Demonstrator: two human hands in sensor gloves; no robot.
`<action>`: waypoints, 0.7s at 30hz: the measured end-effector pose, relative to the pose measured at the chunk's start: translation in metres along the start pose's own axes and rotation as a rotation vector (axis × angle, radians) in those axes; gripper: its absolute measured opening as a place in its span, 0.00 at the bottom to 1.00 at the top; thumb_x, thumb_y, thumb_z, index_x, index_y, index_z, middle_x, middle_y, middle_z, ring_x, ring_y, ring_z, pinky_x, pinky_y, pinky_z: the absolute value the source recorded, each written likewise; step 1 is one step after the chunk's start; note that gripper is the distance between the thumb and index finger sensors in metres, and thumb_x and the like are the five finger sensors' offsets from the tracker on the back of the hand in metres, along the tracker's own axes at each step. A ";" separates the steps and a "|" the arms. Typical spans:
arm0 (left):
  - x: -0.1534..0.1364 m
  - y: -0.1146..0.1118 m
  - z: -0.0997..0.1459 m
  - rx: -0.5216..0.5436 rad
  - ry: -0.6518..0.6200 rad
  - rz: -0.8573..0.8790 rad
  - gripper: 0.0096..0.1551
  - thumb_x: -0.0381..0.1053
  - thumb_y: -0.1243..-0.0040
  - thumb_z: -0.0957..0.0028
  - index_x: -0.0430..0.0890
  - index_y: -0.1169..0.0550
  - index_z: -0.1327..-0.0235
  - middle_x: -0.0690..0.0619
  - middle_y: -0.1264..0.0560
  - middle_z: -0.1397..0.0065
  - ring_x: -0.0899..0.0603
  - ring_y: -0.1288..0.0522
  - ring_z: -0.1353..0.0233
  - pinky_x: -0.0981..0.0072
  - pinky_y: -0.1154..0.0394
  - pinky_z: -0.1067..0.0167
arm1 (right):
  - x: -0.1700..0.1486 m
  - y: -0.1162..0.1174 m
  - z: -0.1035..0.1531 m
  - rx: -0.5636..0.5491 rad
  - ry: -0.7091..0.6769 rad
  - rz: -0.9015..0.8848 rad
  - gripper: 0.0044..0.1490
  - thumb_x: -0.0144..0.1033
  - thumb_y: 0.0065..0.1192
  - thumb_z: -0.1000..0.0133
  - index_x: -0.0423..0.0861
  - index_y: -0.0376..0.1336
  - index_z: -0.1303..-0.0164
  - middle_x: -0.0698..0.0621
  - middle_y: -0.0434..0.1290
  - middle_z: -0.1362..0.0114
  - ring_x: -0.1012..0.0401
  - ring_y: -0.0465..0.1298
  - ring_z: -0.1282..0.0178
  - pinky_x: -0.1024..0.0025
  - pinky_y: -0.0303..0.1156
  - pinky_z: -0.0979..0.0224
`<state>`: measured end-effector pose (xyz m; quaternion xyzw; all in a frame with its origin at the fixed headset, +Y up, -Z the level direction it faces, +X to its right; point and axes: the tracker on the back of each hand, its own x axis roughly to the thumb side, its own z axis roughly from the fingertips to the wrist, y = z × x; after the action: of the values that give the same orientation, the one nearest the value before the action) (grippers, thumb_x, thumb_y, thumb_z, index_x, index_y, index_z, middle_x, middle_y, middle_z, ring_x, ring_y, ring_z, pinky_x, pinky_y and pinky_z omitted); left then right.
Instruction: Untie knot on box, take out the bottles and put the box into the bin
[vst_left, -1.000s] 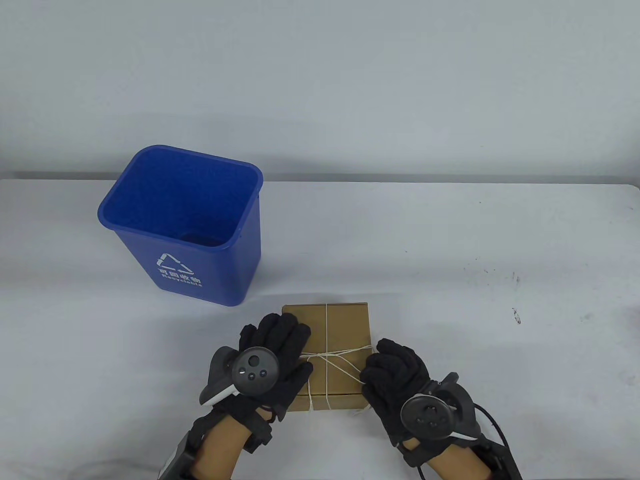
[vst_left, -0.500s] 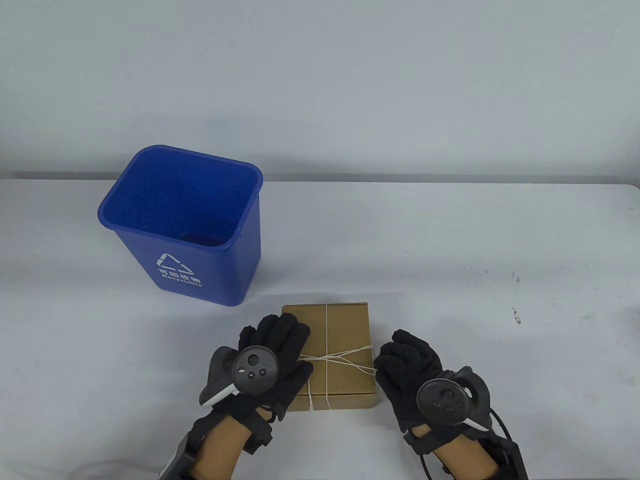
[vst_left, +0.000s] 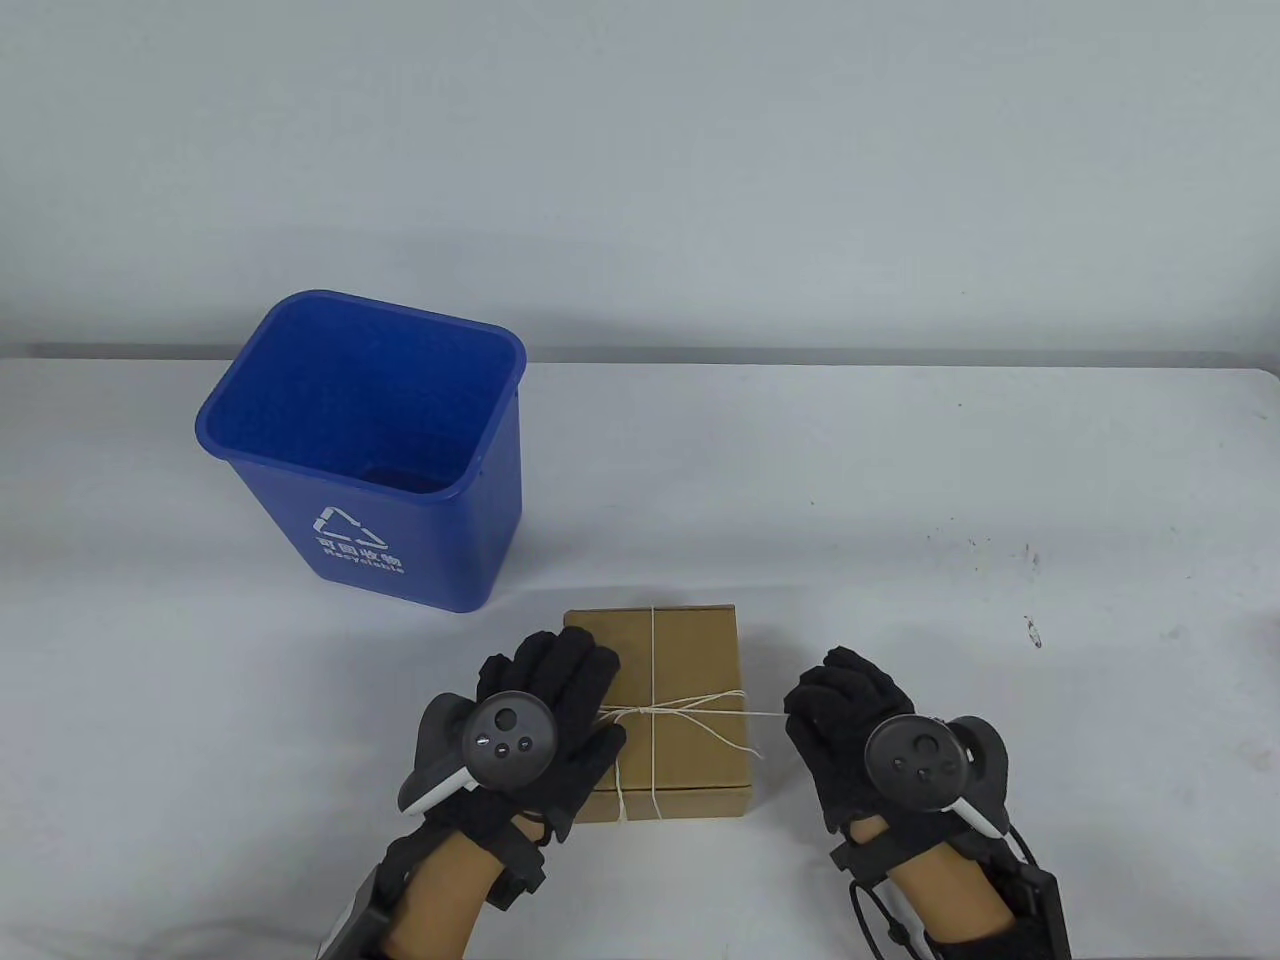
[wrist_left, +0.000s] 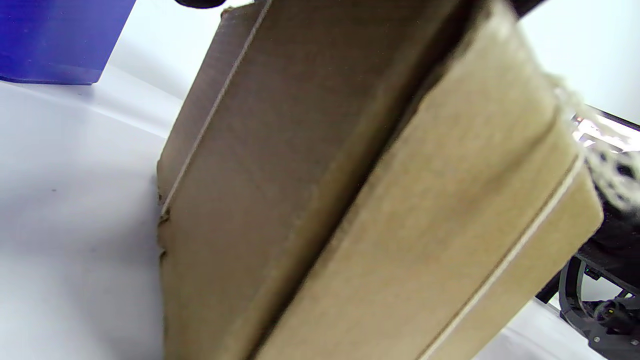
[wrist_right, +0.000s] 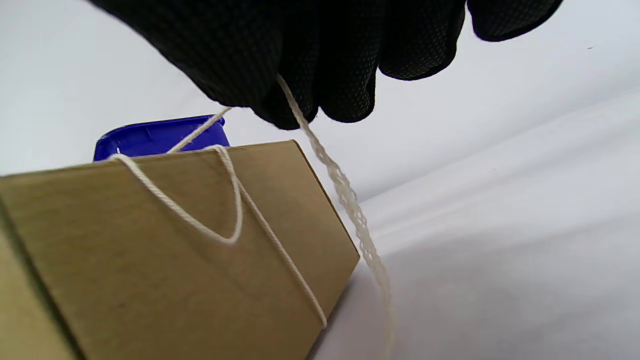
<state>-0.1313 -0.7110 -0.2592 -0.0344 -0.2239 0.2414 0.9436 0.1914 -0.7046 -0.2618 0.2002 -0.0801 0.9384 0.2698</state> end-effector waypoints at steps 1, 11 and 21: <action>0.000 0.000 0.000 0.000 0.000 0.001 0.47 0.66 0.53 0.43 0.50 0.49 0.13 0.48 0.58 0.12 0.24 0.58 0.15 0.16 0.61 0.29 | -0.002 0.000 0.000 0.004 0.009 0.001 0.22 0.37 0.60 0.46 0.42 0.70 0.45 0.44 0.68 0.32 0.35 0.60 0.25 0.31 0.54 0.29; 0.000 0.000 0.000 -0.003 0.002 0.006 0.47 0.66 0.54 0.43 0.50 0.49 0.13 0.48 0.58 0.12 0.24 0.58 0.15 0.16 0.60 0.29 | -0.030 0.002 -0.006 0.038 0.124 0.011 0.22 0.37 0.60 0.46 0.42 0.70 0.46 0.44 0.69 0.32 0.35 0.61 0.25 0.31 0.54 0.30; 0.000 0.000 0.000 -0.004 0.002 0.011 0.47 0.66 0.54 0.43 0.50 0.49 0.13 0.48 0.58 0.12 0.24 0.58 0.15 0.16 0.60 0.29 | -0.059 0.007 -0.010 0.081 0.248 0.013 0.22 0.37 0.60 0.46 0.41 0.70 0.46 0.44 0.69 0.32 0.35 0.61 0.26 0.31 0.54 0.30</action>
<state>-0.1316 -0.7108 -0.2588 -0.0376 -0.2232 0.2459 0.9425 0.2293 -0.7360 -0.2958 0.0927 -0.0094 0.9603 0.2631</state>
